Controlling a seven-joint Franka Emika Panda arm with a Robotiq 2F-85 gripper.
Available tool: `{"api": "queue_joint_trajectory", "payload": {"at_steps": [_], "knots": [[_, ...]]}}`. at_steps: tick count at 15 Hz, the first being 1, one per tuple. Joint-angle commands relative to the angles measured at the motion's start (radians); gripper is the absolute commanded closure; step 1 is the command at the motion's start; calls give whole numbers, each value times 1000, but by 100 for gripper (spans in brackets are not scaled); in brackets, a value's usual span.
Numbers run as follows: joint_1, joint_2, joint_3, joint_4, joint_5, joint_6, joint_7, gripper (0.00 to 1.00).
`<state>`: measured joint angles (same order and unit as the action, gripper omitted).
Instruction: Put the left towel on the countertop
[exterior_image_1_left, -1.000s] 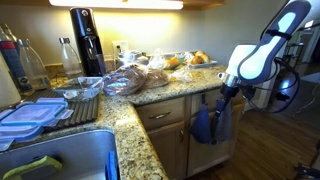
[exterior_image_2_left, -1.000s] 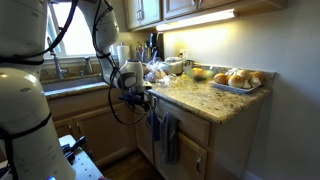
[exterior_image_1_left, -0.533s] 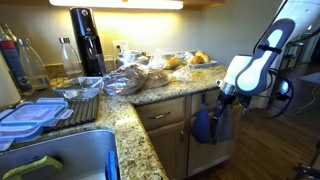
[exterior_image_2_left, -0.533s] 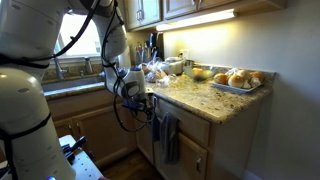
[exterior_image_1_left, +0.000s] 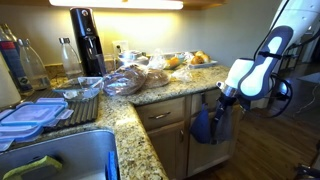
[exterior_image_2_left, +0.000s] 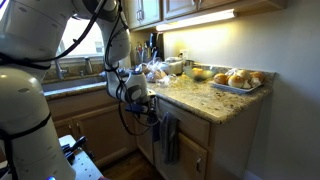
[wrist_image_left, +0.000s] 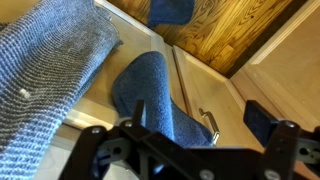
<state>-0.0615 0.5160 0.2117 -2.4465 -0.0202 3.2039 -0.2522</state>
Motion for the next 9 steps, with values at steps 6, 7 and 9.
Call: {"api": "queue_joint_trajectory", "payload": {"at_steps": [6,7,9], "knots": [[22,60,-40,31,-78,98,28,0],[22,74,-45,38,-85,121,29,0],[28,104,-60,51,-97,170,31,0]]}}
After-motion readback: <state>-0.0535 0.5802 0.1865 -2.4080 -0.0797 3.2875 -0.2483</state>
